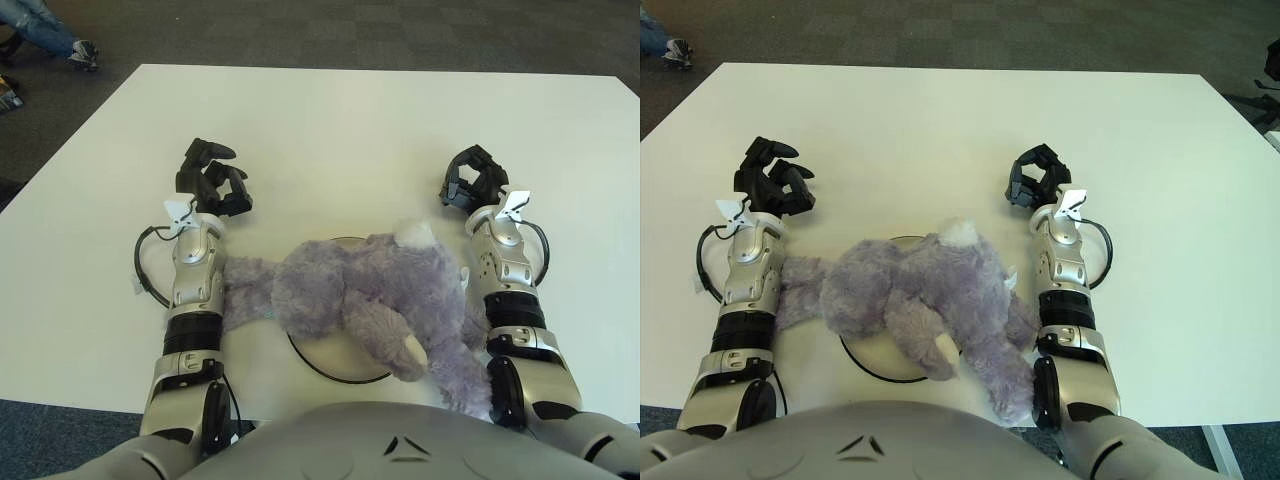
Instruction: Put the doll into the plate.
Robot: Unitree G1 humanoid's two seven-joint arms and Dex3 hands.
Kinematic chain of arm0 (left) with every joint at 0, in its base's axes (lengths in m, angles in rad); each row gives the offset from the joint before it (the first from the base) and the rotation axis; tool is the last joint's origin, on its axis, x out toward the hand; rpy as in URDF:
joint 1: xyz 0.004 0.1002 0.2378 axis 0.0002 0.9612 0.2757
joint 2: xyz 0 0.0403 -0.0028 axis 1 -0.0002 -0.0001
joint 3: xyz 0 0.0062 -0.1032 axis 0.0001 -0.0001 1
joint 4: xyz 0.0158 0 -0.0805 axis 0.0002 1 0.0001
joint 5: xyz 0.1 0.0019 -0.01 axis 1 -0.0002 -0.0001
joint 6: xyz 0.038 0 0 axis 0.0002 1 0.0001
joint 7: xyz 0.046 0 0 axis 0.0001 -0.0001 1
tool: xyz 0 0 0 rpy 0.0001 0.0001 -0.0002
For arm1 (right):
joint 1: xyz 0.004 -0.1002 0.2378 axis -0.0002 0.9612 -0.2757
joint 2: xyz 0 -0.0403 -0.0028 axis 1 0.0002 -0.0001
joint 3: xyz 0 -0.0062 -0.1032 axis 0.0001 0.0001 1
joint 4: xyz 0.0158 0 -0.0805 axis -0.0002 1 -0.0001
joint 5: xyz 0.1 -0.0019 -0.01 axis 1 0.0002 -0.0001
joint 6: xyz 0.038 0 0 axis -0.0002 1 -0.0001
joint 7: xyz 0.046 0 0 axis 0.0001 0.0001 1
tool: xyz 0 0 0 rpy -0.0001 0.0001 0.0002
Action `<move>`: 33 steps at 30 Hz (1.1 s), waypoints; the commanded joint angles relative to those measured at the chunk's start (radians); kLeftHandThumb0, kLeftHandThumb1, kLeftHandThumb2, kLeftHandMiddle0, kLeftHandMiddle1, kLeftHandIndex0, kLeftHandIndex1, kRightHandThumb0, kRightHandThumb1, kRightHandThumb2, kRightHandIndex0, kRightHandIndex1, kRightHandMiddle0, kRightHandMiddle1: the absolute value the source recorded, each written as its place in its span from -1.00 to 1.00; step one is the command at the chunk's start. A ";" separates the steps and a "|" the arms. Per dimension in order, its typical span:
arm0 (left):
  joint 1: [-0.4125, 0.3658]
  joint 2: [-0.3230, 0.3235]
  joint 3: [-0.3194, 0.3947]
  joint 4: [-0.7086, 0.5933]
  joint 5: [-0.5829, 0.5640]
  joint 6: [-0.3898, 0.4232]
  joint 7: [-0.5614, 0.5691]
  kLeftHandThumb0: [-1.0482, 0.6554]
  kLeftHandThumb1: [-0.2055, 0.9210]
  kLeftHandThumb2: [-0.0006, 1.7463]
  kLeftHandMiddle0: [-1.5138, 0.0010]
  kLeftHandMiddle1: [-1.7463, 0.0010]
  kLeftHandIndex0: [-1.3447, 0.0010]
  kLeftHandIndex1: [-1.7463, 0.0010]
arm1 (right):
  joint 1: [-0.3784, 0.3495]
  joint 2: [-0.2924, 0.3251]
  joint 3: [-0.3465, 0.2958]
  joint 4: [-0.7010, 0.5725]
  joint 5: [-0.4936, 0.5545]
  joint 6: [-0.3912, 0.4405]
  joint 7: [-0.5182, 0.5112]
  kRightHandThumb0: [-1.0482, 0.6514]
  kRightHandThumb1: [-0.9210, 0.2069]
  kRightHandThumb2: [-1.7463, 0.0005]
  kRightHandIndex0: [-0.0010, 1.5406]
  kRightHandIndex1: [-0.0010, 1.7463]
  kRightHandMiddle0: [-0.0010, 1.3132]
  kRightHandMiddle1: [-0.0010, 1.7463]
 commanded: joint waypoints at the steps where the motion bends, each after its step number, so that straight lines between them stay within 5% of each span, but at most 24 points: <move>1: 0.006 -0.017 -0.019 0.047 0.034 -0.028 0.024 0.22 -0.23 0.64 0.25 -1.00 0.17 -1.00 | -0.001 0.003 -0.012 -0.017 0.011 0.007 -0.011 -0.34 0.10 -0.53 0.65 1.00 -0.04 1.00; 16: -0.007 -0.003 -0.064 0.125 0.117 -0.102 0.067 0.22 -0.20 0.61 0.27 -1.00 0.19 -1.00 | 0.003 0.015 -0.032 -0.007 0.017 -0.036 -0.021 -0.35 0.15 -0.57 0.68 1.00 -0.01 1.00; 33: 0.002 0.025 -0.102 0.179 0.105 -0.158 -0.025 0.22 -0.22 0.63 0.26 -1.00 0.18 -1.00 | 0.025 0.009 -0.023 0.018 0.006 -0.113 0.013 -0.36 0.16 -0.59 0.70 1.00 0.00 1.00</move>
